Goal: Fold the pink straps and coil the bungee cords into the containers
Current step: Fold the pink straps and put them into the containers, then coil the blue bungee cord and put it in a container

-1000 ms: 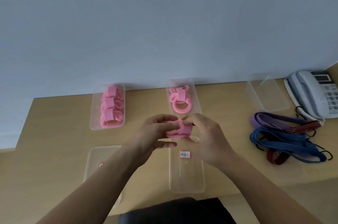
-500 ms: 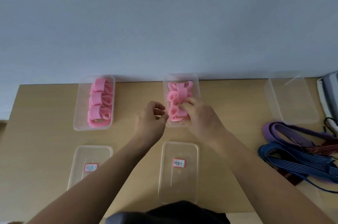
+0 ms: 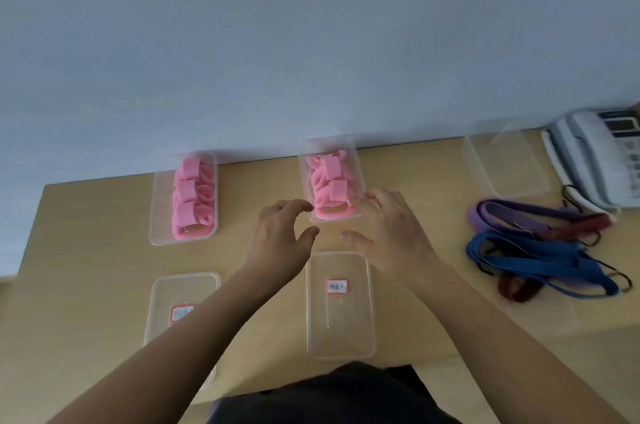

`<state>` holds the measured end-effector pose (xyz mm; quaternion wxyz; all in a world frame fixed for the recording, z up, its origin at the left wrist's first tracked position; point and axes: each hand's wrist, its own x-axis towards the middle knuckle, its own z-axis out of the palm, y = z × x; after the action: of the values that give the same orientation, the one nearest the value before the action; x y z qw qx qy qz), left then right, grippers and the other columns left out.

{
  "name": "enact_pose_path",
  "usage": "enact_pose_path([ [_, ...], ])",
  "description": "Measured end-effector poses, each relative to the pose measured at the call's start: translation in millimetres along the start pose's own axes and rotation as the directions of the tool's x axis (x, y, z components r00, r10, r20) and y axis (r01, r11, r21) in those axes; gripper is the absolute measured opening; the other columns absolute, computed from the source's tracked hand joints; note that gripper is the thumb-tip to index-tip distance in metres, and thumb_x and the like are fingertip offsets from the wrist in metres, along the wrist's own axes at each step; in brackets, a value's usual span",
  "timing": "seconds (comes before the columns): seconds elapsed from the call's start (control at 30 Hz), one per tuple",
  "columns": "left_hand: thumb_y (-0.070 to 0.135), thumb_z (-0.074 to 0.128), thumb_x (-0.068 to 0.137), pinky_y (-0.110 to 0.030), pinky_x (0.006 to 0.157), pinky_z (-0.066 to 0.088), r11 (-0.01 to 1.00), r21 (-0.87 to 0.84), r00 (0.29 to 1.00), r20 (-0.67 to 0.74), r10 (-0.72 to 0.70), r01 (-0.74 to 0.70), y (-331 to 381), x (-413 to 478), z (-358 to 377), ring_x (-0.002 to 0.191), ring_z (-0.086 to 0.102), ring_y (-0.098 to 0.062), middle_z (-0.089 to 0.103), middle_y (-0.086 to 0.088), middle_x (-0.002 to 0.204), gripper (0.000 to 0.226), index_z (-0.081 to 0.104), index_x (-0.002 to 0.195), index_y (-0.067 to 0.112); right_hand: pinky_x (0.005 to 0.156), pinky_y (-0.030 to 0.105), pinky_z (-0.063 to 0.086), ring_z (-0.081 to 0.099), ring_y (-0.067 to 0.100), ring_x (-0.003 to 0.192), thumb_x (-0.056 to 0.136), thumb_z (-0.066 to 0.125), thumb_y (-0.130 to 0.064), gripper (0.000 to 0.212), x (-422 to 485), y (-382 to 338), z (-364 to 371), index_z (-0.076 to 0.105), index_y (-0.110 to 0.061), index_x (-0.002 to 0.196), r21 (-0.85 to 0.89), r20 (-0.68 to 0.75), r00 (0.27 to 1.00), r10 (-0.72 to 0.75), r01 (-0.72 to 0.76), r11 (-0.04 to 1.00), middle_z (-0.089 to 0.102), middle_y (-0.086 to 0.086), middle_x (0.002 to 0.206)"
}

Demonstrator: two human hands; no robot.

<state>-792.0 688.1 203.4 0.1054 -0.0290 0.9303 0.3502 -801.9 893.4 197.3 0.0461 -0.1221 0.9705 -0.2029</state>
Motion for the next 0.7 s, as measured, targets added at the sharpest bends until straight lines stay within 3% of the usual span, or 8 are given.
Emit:
enact_pose_path([
  [0.23,0.023,0.074,0.093,-0.033,0.101,0.04,0.962,0.048,0.961,0.079,0.263,-0.268,18.8,-44.4,20.0,0.126,0.056,-0.026,0.068,-0.002,0.129,0.033,0.071,0.126,0.021,0.111,0.034,0.032,0.041,0.024,0.13,0.085,0.066,-0.055,0.069,-130.3,15.3,3.5,0.05,-0.022,0.144,-0.069,0.005,0.948,0.318,-0.317,0.946,0.048,0.008,0.142],
  [0.4,0.028,0.072,0.094,-0.027,0.101,0.036,0.907,0.022,0.902,0.121,0.414,-0.42,53.8,-70.7,47.5,0.127,0.054,-0.02,0.066,0.004,0.132,0.033,0.069,0.127,0.024,0.108,0.034,0.035,0.039,0.023,0.129,0.084,0.067,-0.056,0.072,-197.7,47.8,-21.2,0.047,-0.022,0.144,-0.144,-0.021,0.887,0.461,-0.459,0.877,0.045,0.005,0.142],
  [0.6,0.025,0.076,0.092,-0.035,0.102,0.042,0.835,0.114,0.841,0.142,0.522,-0.538,100.3,-85.1,85.9,0.123,0.058,-0.028,0.07,-0.003,0.125,0.035,0.071,0.126,0.017,0.107,0.035,0.037,0.038,0.023,0.128,0.087,0.066,-0.039,0.068,-196.2,122.6,-58.8,0.041,-0.022,0.147,-0.134,-0.099,0.911,0.399,-0.41,0.902,0.043,0.0,0.137],
  [0.7,0.024,0.077,0.092,-0.04,0.101,0.045,0.846,0.168,0.863,0.115,0.492,-0.505,124.0,-85.4,108.2,0.121,0.06,-0.031,0.071,-0.006,0.123,0.035,0.071,0.125,0.015,0.115,0.044,0.031,0.023,0.031,0.144,0.088,0.064,-0.033,0.078,-176.3,173.1,-78.0,0.024,-0.019,0.154,-0.247,0.023,0.929,0.369,-0.352,0.903,0.028,0.01,0.155],
])
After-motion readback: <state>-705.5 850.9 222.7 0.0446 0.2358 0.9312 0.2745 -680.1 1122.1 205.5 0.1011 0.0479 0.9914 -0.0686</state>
